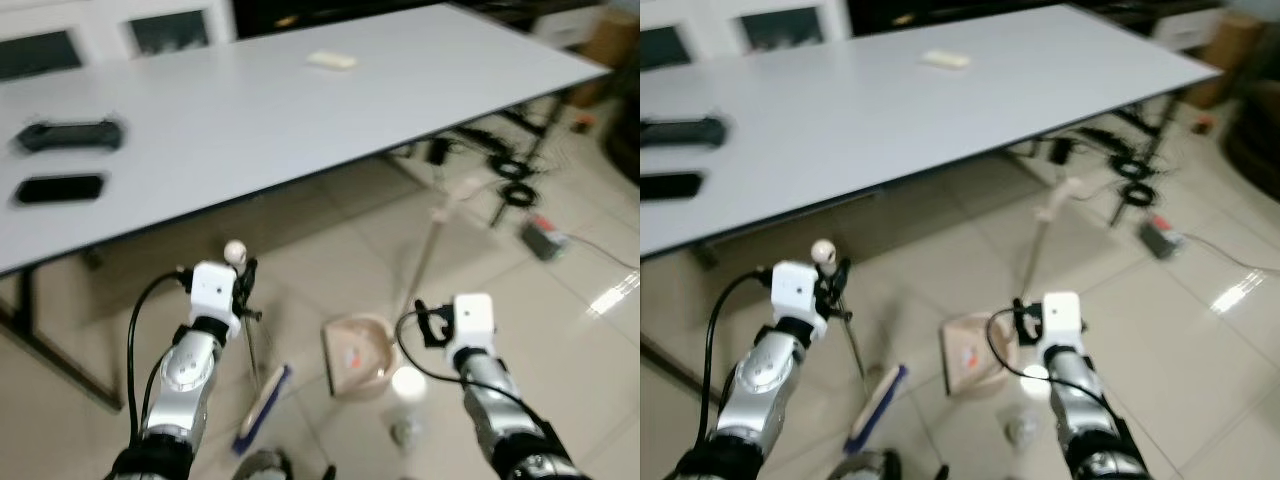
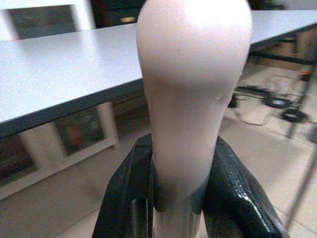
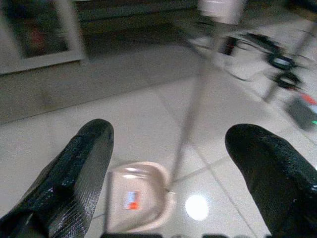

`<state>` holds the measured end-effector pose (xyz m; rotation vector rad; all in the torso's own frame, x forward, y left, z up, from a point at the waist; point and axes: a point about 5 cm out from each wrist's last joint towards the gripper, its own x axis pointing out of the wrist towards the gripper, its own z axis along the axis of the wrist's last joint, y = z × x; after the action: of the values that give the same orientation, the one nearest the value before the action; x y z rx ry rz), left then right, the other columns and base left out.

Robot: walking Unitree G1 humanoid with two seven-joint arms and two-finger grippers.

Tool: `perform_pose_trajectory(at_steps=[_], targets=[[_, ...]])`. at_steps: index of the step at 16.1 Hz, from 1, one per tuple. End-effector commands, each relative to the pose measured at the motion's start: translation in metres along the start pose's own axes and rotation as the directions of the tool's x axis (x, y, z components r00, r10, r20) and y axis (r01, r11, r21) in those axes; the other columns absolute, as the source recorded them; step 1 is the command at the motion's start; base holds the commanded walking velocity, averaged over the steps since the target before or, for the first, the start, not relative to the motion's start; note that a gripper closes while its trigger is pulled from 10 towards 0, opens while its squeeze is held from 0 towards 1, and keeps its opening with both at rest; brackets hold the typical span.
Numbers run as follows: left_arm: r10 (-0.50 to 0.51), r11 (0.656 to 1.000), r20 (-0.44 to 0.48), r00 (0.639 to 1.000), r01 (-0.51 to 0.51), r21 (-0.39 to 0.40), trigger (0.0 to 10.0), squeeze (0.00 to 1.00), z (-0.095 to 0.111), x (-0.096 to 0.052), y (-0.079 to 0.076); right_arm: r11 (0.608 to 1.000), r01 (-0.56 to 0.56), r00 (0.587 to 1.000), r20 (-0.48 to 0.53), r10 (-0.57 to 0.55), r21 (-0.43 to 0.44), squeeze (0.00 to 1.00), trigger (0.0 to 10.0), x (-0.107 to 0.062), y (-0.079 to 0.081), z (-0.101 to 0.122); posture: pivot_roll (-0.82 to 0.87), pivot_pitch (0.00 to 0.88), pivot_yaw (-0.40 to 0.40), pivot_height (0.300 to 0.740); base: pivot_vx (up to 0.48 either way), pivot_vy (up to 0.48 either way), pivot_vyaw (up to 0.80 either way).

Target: Sweep floor

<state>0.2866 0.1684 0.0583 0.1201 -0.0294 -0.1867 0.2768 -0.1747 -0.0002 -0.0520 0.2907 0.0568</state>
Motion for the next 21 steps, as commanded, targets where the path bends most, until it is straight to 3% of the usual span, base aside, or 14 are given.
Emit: perform_pose_trajectory(at_steps=[1,6,8,16,21], targets=[[0.015,1.000,-0.027,1.000,-0.015,0.006,10.0,0.00,-0.005,-0.002,0.003,1.000,-0.005,1.000,0.019,0.005,-0.005,0.00,10.0,0.002,-0.001,0.005,0.05,0.093,0.030,0.740,0.000,-0.480,0.80],[0.038,0.999,-0.012,0.999,-0.038,0.020,10.0,0.00,-0.004,-0.005,0.008,0.999,-0.034,0.999,0.024,0.034,-0.021,0.00,10.0,0.006,0.005,0.010,0.06,0.099,0.022,0.740,0.000,-0.480,0.80],[0.050,0.998,-0.055,0.997,-0.052,-0.023,10.0,0.00,-0.007,-0.004,0.012,1.000,-0.030,0.999,0.018,0.030,-0.006,0.00,10.0,0.006,0.006,0.009,0.06,0.100,0.022,0.740,0.000,0.236,0.00],[0.030,1.000,-0.013,0.999,-0.030,-0.005,10.0,0.00,0.002,0.002,0.012,0.999,0.035,0.999,-0.004,-0.035,0.021,0.00,10.0,0.004,0.000,0.004,0.06,0.101,0.036,0.740,0.000,0.060,0.00],[0.023,1.000,-0.011,1.000,-0.023,0.002,10.0,0.00,0.002,0.002,0.012,0.998,0.056,0.998,-0.002,-0.056,0.022,0.00,10.0,0.005,-0.006,0.006,0.05,0.102,0.034,0.740,0.255,0.000,-0.77]])
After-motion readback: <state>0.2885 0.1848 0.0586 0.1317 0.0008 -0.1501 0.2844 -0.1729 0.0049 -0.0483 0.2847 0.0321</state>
